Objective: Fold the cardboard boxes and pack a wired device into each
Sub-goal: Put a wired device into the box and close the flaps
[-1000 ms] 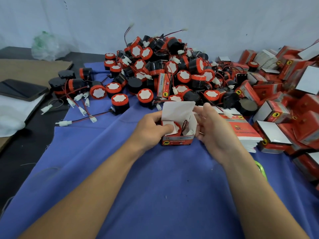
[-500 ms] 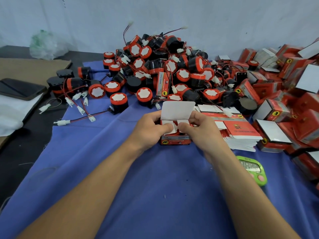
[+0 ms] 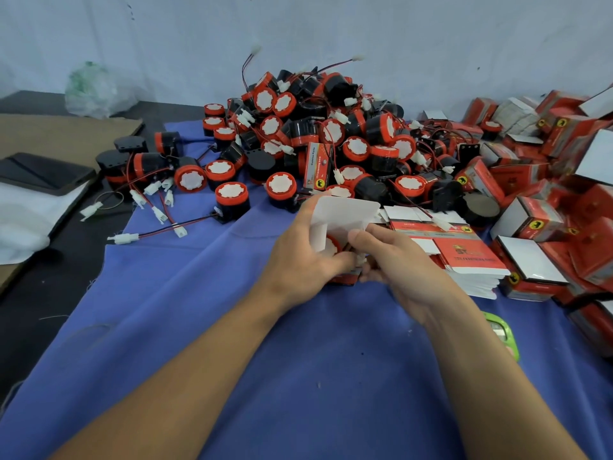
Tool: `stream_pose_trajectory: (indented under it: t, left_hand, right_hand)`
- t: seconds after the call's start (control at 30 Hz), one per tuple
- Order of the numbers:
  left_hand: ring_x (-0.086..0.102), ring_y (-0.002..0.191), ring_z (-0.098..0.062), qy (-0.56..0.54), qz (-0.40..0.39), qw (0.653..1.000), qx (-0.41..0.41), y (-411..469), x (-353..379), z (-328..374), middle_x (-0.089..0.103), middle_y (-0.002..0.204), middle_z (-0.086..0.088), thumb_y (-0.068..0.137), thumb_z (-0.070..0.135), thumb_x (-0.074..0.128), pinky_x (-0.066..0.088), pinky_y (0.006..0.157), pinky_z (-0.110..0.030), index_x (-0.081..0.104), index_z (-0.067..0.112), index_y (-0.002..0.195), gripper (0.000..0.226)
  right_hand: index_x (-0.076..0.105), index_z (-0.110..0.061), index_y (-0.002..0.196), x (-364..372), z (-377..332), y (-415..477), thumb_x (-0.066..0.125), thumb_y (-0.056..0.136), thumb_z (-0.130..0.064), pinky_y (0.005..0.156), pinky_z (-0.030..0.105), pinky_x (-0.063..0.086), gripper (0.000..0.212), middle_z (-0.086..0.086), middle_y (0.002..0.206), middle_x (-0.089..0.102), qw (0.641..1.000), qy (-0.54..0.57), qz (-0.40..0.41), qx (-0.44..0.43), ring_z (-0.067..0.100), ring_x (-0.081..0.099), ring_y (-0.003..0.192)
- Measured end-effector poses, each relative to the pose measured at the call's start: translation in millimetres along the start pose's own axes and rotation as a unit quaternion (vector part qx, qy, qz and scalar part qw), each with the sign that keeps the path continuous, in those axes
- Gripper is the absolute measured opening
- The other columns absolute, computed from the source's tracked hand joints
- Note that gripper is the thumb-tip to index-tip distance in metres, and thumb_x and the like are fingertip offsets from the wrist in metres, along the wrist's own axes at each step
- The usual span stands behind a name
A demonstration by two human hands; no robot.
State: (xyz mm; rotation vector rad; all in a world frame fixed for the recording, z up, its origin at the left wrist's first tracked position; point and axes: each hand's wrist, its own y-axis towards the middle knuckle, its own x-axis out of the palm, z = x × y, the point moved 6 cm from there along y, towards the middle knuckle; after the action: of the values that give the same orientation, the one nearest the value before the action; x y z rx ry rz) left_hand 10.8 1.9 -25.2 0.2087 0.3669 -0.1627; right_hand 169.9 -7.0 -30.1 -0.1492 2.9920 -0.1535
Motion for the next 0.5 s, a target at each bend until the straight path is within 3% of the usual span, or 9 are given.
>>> stream_pose_trajectory:
  t: [0.13,0.23,0.3,0.37,0.4,0.5]
  left_hand:
    - [0.062,0.115,-0.004,0.010,0.020,1.000,-0.015,2,1,-3,0.068,0.123,0.020,0.061,0.049,0.088,0.055,0.098,-0.034,0.047,0.045,0.142,0.091]
    - [0.063,0.111,-0.004,-0.027,0.038,0.998,-0.048,3,0,-10,0.069,0.117,0.020,0.057,0.045,0.088,0.056,0.096,-0.038,0.053,0.044,0.133,0.084]
    - [0.062,0.105,-0.001,-0.019,0.059,0.996,-0.059,3,1,-11,0.067,0.112,0.021,0.056,0.047,0.086,0.056,0.087,-0.029,0.050,0.045,0.129,0.081]
    - [0.062,0.099,-0.001,0.011,0.093,0.994,-0.060,1,1,-9,0.063,0.105,0.022,0.063,0.045,0.083,0.048,0.068,-0.012,0.045,0.045,0.127,0.076]
    - [0.062,0.096,-0.004,0.023,0.112,0.992,-0.061,0,0,-9,0.062,0.102,0.021,0.068,0.040,0.083,0.046,0.060,-0.009,0.044,0.043,0.127,0.071]
    - [0.059,0.090,-0.004,0.035,0.131,0.989,-0.066,0,-2,-11,0.058,0.097,0.024,0.077,0.035,0.084,0.042,0.060,-0.009,0.045,0.040,0.129,0.065]
  right_hand:
    - [0.076,-0.020,0.109,1,-1,-2,0.060,0.101,-0.036,0.073,0.032,0.052,0.023,0.003,0.086,0.064,1.000,0.003,-0.020,-0.003,0.017,0.053,0.074]
    - [0.075,-0.016,0.113,2,0,-1,0.047,0.106,-0.045,0.075,0.035,0.053,0.041,0.010,0.092,0.069,0.999,0.040,-0.034,0.013,0.022,0.054,0.078]
    - [0.074,-0.010,0.116,1,2,-1,0.041,0.109,-0.043,0.074,0.036,0.054,0.047,0.015,0.099,0.073,0.996,0.077,-0.033,0.028,0.029,0.054,0.082]
    - [0.074,-0.008,0.117,1,3,-3,0.041,0.110,-0.031,0.071,0.034,0.054,0.041,0.016,0.098,0.072,0.995,0.093,-0.038,0.027,0.032,0.052,0.084]
    - [0.075,-0.009,0.117,2,3,-3,0.042,0.110,-0.024,0.070,0.033,0.055,0.037,0.017,0.097,0.072,0.994,0.095,-0.046,0.022,0.032,0.053,0.083]
    - [0.076,-0.013,0.113,6,1,-4,0.048,0.106,-0.011,0.071,0.032,0.054,0.028,0.015,0.094,0.068,0.996,0.061,-0.064,0.000,0.028,0.053,0.081]
